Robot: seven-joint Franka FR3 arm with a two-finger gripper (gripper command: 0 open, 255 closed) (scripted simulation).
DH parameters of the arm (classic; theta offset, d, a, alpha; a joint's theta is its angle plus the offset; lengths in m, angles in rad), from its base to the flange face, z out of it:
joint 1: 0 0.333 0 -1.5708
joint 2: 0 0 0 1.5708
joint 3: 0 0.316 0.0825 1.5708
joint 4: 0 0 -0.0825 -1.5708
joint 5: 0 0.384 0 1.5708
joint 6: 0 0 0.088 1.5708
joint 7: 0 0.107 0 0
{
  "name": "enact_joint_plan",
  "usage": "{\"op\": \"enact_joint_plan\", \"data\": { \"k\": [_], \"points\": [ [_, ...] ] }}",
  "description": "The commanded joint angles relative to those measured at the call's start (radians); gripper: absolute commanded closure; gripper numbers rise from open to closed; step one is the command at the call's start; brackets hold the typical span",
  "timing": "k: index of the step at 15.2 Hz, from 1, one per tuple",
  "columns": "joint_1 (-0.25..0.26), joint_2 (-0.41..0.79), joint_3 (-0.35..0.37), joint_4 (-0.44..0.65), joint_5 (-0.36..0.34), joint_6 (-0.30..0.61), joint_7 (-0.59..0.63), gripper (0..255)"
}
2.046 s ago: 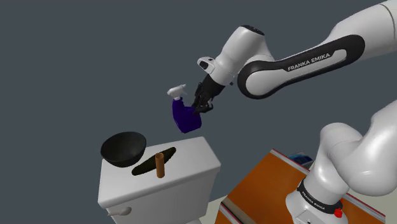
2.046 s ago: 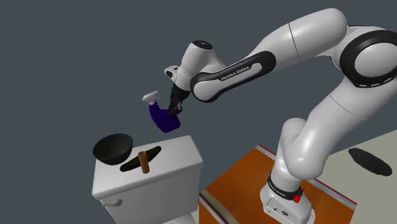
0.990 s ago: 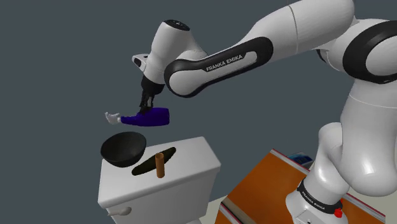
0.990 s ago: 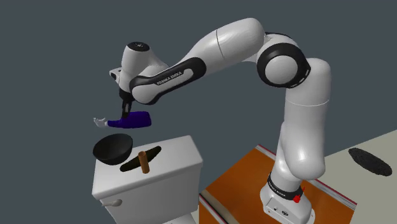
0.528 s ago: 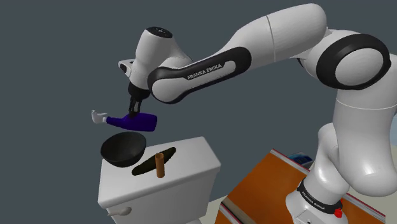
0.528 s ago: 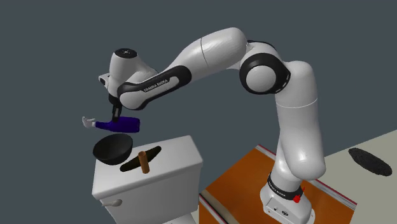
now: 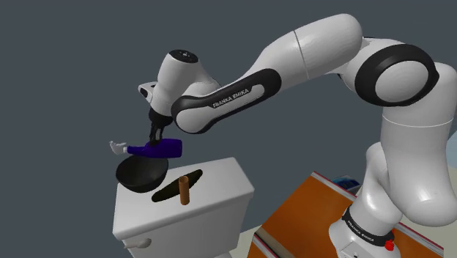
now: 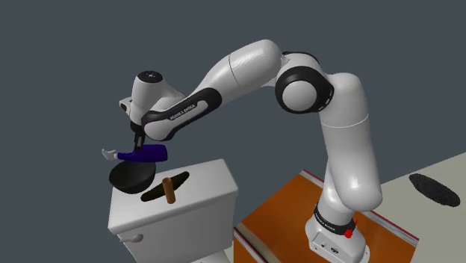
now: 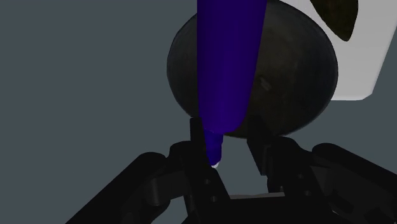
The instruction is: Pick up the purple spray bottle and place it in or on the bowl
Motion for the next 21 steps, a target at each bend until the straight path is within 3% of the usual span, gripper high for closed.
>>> {"op": "enact_joint_plan", "data": {
  "k": [1,8,9,14,18,21],
  "points": [
    [0.001,0.002,-0.001,-0.007,-0.001,0.011,0.002,255],
    [0.001,0.002,-0.001,-0.007,-0.001,0.011,0.002,255],
    [0.001,0.002,-0.001,-0.007,-0.001,0.011,0.002,0],
    [0.001,0.002,-0.001,-0.007,-0.001,0.011,0.002,0],
    [0.007,-0.108,0.002,-0.051,-0.002,-0.056,0.003,0],
    [0.007,-0.108,0.002,-0.051,-0.002,-0.056,0.003,0]
  ]
}}
